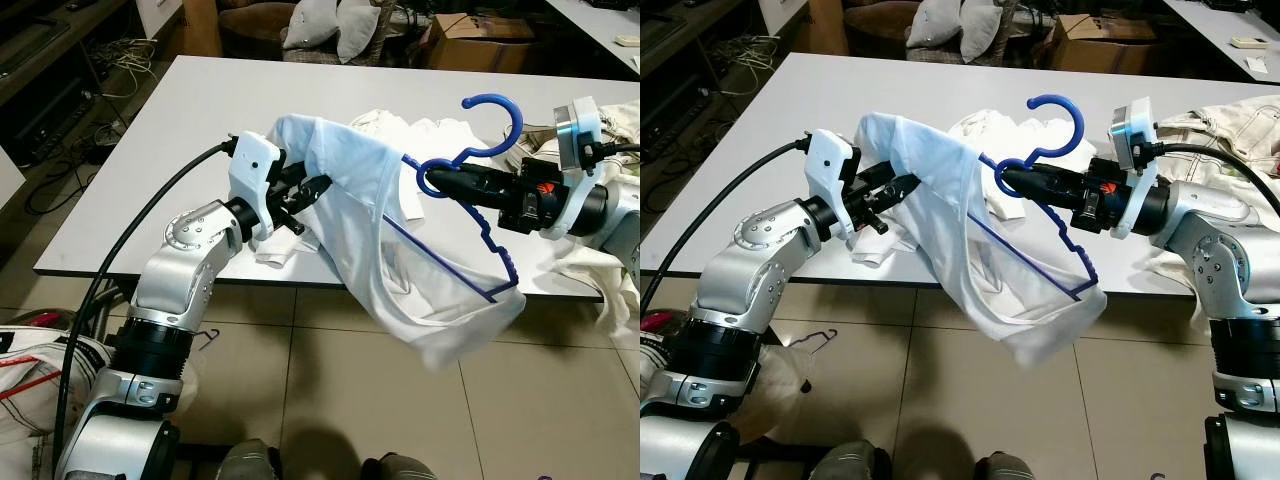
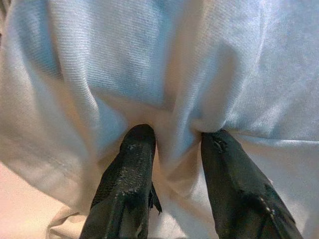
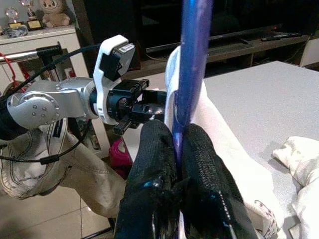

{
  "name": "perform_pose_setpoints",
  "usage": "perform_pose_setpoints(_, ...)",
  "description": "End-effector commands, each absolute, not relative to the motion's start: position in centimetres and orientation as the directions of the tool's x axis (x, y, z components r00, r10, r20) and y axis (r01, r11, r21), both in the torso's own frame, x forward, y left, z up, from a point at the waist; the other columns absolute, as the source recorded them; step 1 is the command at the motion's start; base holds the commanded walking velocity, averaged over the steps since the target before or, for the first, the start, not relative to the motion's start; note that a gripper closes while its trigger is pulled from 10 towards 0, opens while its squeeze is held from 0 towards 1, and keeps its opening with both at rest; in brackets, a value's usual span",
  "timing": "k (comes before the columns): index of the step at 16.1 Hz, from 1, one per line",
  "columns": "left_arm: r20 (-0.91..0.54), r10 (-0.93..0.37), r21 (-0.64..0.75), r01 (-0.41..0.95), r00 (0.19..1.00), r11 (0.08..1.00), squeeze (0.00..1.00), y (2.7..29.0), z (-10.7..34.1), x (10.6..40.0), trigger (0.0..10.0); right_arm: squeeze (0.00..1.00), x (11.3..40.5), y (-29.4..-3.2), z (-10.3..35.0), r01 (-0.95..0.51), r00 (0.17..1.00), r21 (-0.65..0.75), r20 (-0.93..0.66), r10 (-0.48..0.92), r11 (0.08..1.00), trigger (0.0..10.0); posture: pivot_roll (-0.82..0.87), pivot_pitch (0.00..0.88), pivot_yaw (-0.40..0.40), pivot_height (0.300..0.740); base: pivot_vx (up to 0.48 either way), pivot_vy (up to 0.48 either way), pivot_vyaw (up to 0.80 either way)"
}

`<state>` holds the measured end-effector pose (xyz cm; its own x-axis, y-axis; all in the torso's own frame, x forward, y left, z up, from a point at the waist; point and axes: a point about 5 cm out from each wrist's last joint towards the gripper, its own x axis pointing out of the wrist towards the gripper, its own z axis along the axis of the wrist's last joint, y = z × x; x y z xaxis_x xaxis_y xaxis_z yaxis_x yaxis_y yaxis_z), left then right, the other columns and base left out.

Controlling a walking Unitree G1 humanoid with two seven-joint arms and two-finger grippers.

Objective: Hang hanger

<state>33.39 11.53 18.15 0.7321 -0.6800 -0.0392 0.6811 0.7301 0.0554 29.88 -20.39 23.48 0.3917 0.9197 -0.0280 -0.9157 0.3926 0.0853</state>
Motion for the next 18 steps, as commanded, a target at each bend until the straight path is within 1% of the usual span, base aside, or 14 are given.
perform_pose_setpoints(1,-0.030,-0.689,0.075,0.689,0.724,0.720,0.00,11.5,18.7,33.3,0.0,0.00,29.8,-20.3,23.8,-0.919,0.389,0.061,-0.029,0.921,0.390,10.0,-0.10,0.000,0.004,0.740,0.000,0.000,0.00)
perform_pose_setpoints(3,-0.040,-0.704,0.093,0.704,0.709,0.704,0.00,11.7,18.8,33.2,0.0,0.00,29.8,-20.4,23.8,-0.918,0.391,0.060,-0.032,0.920,0.393,10.0,-0.10,0.000,0.000,0.740,0.000,0.000,0.00)
perform_pose_setpoints(4,-0.050,-0.726,0.109,0.726,0.686,0.679,0.00,11.9,19.0,33.0,0.0,0.00,29.8,-20.4,23.9,-0.917,0.393,0.059,-0.038,0.919,0.395,10.0,-0.10,0.000,-0.001,0.740,0.000,0.000,0.00)
perform_pose_setpoints(5,-0.050,-0.726,0.109,0.726,0.686,0.679,0.00,11.9,19.0,33.0,0.0,0.00,29.8,-20.4,23.9,-0.917,0.393,0.059,-0.038,0.919,0.395,10.0,-0.10,0.000,-0.001,0.740,0.000,0.000,0.00)
perform_pose_setpoints(8,-0.066,-0.790,0.136,0.790,0.610,0.598,0.00,12.8,20.4,32.3,0.0,0.00,30.0,-20.6,23.7,-0.905,0.419,0.050,-0.064,0.906,0.422,10.0,-0.10,0.000,-0.001,0.740,0.000,0.000,0.00)
perform_pose_setpoints(10,-0.069,-0.811,0.142,0.810,0.581,0.569,0.00,13.4,21.3,32.0,0.0,0.00,30.0,-20.6,23.5,-0.902,0.425,0.052,-0.071,0.903,0.428,10.0,-0.10,0.000,-0.001,0.740,0.000,0.000,0.00)
perform_pose_setpoints(13,-0.036,-0.824,0.140,0.819,0.565,0.556,0.00,14.3,23.2,32.2,0.0,0.00,29.9,-20.5,23.2,-0.903,0.422,0.056,-0.076,0.903,0.427,10.0,-0.10,0.000,0.003,0.740,0.000,0.000,0.00)
perform_pose_setpoints(14,-0.013,-0.820,0.135,0.814,0.572,0.565,0.00,14.6,23.9,32.4,0.0,0.00,29.9,-20.4,23.0,-0.904,0.419,0.057,-0.081,0.904,0.424,10.0,-0.09,0.000,0.008,0.740,0.000,0.000,0.00)
perform_pose_setpoints(15,0.042,-0.818,0.110,0.811,0.574,0.575,0.00,14.7,25.2,32.8,0.0,0.00,29.7,-20.3,22.7,-0.909,0.407,0.054,-0.103,0.908,0.413,10.0,-0.10,0.000,0.013,0.740,0.000,0.000,0.00)
perform_pose_setpoints(18,0.076,-0.827,0.089,0.822,0.557,0.563,0.00,14.6,25.9,32.8,0.0,0.00,29.7,-20.2,22.6,-0.910,0.404,0.050,-0.112,0.908,0.411,10.0,-0.10,0.000,0.016,0.740,0.000,0.000,0.00)
